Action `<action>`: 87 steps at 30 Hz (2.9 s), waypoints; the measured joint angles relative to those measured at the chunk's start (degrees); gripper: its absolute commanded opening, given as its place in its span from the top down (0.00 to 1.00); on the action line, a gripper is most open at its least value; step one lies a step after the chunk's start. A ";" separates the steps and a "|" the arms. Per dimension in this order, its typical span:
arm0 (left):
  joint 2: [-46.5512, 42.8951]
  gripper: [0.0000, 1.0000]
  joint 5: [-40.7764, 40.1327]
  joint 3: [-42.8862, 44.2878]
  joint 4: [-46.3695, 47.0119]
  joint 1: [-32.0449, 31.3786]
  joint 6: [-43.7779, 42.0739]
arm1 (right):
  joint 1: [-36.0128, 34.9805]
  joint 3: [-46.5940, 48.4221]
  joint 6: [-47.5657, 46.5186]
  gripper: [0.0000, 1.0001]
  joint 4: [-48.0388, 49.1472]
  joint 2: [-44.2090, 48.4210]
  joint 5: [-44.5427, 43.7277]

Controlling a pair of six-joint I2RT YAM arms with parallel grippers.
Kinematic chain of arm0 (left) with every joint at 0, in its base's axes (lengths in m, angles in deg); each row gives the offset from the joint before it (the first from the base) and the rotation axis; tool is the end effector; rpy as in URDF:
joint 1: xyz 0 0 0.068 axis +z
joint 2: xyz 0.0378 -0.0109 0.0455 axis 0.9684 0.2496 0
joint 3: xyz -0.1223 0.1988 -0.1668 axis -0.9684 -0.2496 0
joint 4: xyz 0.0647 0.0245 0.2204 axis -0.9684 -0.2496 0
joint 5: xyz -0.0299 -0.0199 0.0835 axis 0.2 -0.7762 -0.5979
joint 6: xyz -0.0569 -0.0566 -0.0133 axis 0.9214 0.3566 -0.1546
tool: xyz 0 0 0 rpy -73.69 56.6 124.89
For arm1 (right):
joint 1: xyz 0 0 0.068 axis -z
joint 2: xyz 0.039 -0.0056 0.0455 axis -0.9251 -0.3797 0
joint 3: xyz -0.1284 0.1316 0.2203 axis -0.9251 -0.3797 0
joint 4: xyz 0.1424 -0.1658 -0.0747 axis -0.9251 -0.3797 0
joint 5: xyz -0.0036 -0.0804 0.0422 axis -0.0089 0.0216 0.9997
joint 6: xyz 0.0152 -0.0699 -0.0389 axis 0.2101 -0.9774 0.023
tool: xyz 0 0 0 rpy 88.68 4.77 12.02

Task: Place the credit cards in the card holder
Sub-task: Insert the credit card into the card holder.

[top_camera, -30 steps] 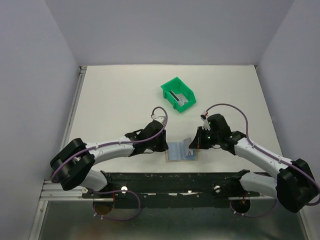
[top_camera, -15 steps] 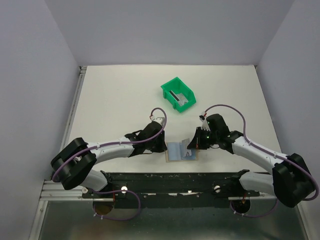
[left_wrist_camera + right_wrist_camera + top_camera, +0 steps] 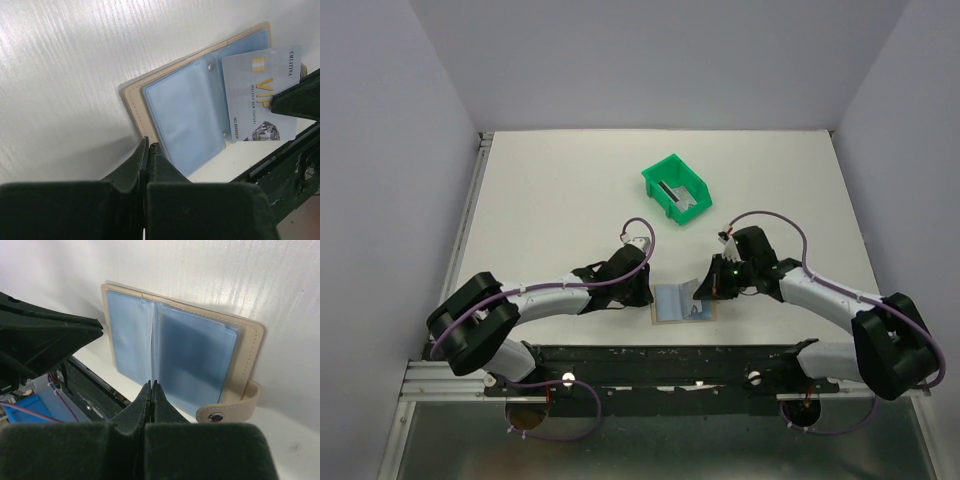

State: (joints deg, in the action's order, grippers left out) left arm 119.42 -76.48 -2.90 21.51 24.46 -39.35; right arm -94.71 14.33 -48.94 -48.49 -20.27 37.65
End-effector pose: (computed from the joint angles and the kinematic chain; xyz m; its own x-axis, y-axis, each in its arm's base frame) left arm 0.1686 -0.2136 0.1717 -0.8928 -0.0331 -0.4491 0.2231 0.8338 -0.5050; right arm 0.1785 0.1277 0.1742 -0.9583 0.0974 -0.2685 -0.1063 0.7511 0.6516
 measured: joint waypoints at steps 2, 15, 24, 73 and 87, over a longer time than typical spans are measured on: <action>0.11 1.00 0.02 0.00 0.02 0.00 0.00 | 0.24 0.00 0.09 0.99 0.55 -0.61 0.94; 0.79 1.00 0.20 -0.24 0.04 0.02 0.17 | 0.90 0.00 0.44 0.99 3.04 -3.58 4.00; 1.07 1.00 0.22 -0.37 0.04 0.02 0.17 | 0.90 0.00 0.42 0.99 3.30 -5.29 4.35; 3.54 1.00 1.64 -0.92 4.83 0.79 0.79 | 1.64 -3.32 2.99 0.99 18.23 -12.48 12.17; 3.69 1.00 1.73 -0.92 5.20 0.85 0.79 | 1.60 -6.40 7.52 0.99 24.57 -12.61 12.50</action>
State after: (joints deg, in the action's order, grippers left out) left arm 123.12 -74.76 -3.81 26.72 25.31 -38.56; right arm -93.12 7.92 -41.42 -23.93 -32.88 50.15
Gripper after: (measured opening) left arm 0.023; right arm 0.010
